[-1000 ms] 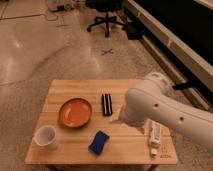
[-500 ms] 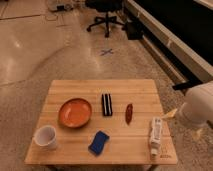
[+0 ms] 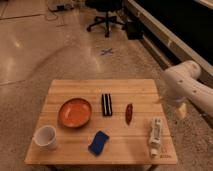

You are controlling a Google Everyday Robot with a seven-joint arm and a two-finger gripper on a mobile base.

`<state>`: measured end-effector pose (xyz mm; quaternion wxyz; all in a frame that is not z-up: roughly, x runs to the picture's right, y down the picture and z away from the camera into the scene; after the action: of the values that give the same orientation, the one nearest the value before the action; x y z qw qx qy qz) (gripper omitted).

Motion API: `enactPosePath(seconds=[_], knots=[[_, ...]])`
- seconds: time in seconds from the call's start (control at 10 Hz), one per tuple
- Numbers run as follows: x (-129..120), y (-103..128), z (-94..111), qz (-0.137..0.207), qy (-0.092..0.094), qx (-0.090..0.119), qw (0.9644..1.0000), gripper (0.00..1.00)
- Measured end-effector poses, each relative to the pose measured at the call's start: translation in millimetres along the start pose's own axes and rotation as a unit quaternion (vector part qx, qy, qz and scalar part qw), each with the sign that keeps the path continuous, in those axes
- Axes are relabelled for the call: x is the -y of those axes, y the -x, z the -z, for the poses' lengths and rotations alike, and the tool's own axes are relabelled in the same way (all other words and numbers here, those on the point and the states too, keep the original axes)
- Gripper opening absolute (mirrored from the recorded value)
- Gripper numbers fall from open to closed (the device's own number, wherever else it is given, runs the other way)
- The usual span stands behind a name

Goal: Move the arm in a circular motion

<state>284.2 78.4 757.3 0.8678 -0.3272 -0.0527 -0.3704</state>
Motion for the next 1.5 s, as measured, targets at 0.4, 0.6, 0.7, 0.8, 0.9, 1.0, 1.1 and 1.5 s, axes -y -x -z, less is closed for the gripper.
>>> enactPosePath(seconds=[0.4,0.6,0.7,0.8,0.9,1.0,1.1,1.5], knots=[[145.0,22.0,11.0,0.059,-0.024,0.023,0.9977,0.8],[190.8,51.2,20.6,0.111,-0.035,0.029,0.9927,0.8],[204.7,71.6,25.0,0.141,-0.04,0.035,0.9886,0.8],[213.1,92.8,30.5,0.17,-0.046,0.04,0.9834,0.8],[215.5,127.3,39.2,0.214,-0.055,0.051,0.9739,0.8],[211.0,150.0,45.4,0.24,-0.062,0.06,0.9669,0.8],[197.0,182.6,55.7,0.275,-0.07,0.076,0.9558,0.8],[116.7,263.1,78.8,0.336,-0.099,0.127,0.9278,0.8]])
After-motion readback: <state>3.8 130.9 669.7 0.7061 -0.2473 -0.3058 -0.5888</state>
